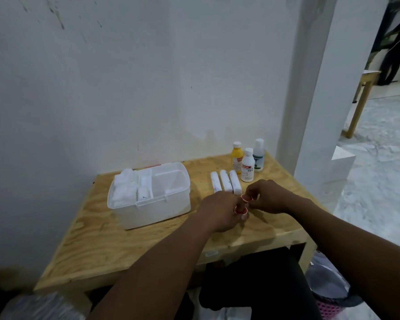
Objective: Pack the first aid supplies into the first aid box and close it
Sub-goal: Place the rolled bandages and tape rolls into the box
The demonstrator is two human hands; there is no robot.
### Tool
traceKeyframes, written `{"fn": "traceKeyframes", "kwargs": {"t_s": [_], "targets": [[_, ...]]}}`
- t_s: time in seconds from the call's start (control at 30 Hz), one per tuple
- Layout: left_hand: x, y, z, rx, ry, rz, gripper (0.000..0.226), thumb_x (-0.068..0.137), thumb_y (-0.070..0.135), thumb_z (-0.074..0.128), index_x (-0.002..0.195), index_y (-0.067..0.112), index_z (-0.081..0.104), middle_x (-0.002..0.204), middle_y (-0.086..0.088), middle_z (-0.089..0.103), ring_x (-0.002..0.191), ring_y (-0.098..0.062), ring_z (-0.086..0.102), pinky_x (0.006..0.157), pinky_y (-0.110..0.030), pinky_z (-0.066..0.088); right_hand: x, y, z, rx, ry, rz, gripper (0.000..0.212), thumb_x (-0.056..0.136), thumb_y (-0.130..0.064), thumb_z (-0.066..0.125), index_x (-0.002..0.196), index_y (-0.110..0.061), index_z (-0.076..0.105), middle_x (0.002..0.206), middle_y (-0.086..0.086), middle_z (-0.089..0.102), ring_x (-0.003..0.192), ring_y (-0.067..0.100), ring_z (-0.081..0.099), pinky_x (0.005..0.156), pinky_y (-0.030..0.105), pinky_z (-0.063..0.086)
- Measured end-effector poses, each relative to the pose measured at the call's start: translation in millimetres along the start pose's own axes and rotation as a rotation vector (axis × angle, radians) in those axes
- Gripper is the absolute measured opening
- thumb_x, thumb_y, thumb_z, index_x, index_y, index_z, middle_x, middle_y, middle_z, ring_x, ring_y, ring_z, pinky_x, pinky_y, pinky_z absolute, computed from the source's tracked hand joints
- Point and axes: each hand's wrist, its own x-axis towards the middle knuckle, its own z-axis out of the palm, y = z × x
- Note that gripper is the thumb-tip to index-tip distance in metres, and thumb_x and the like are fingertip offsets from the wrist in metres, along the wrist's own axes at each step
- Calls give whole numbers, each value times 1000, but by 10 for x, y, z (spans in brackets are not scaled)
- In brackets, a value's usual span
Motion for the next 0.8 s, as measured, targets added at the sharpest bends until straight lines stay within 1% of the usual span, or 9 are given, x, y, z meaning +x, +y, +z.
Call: {"fn": "traceKeyframes", "kwargs": {"t_s": [0.07, 0.17, 0.23, 0.3, 0.37, 0.43, 0.53, 0.63, 0.8], "targets": [[-6, -76, -118, 4, 60, 17, 25, 93, 43, 62, 107, 25, 70, 110, 0, 70, 102, -20, 64, 79, -40, 56, 33, -49, -97, 28, 37, -29, 13, 84, -30, 71, 93, -20, 71, 91, -1, 69, 83, 13, 61, 69, 23, 45], [-27, -331, -510, 46, 270, 40, 20, 91, 43, 61, 101, 27, 70, 100, 2, 66, 98, -19, 60, 77, -36, 52, 149, -238, -347, 77, 105, -90, 14, 84, -32, 73, 87, -19, 72, 85, -1, 70, 78, 12, 62, 71, 26, 48], [-80, -576, -840, 25, 416, 11, 21, 90, 47, 62, 95, 28, 69, 92, 4, 65, 88, -14, 58, 76, -35, 52, 268, -434, -533, 87, 158, -135, 17, 82, -35, 73, 86, -18, 73, 83, -3, 70, 79, 12, 64, 75, 31, 52], [-183, -876, -1135, -8, 489, -68, 20, 88, 48, 65, 93, 29, 71, 90, 7, 65, 83, -9, 57, 76, -33, 51, 403, -695, -676, 102, 191, -173, 19, 81, -35, 73, 90, -18, 74, 86, -2, 72, 83, 12, 65, 76, 29, 52], [-328, -1187, -1332, -37, 519, -171, 19, 86, 50, 67, 90, 31, 71, 90, 9, 67, 85, -10, 61, 76, -32, 52, 510, -1000, -747, 116, 207, -227, 19, 82, -34, 72, 94, -19, 73, 91, -1, 73, 86, 12, 65, 75, 25, 49], [-518, -1509, -1450, -63, 541, -274, 19, 85, 51, 69, 87, 33, 71, 86, 13, 66, 87, -12, 63, 76, -31, 52, 617, -1363, -718, 125, 205, -305, 20, 83, -33, 71, 95, -17, 73, 95, 0, 73, 88, 14, 65, 78, 27, 51], [-738, -1894, -1500, -88, 529, -382, 20, 84, 49, 72, 84, 30, 72, 83, 16, 64, 85, -11, 64, 73, -30, 51, 731, -1865, -524, 116, 187, -393, 26, 85, -36, 71, 99, -14, 74, 98, 0, 73, 82, 11, 61, 77, 28, 50], [-845, -2122, -1470, -88, 498, -410, 18, 85, 50, 72, 85, 32, 71, 84, 16, 65, 86, -10, 65, 74, -30, 53, 823, -2213, -244, 88, 170, -430, 31, 86, -40, 69, 102, -15, 74, 99, 0, 71, 79, 11, 58, 74, 28, 49], [-813, -2249, -1439, -97, 495, -378, 22, 86, 49, 72, 92, 28, 74, 87, 13, 67, 86, -11, 64, 78, -34, 55, 960, -2386, 122, 15, 169, -403, 23, 88, -35, 68, 103, -20, 74, 102, -1, 73, 89, 16, 64, 69, 28, 47]]}}
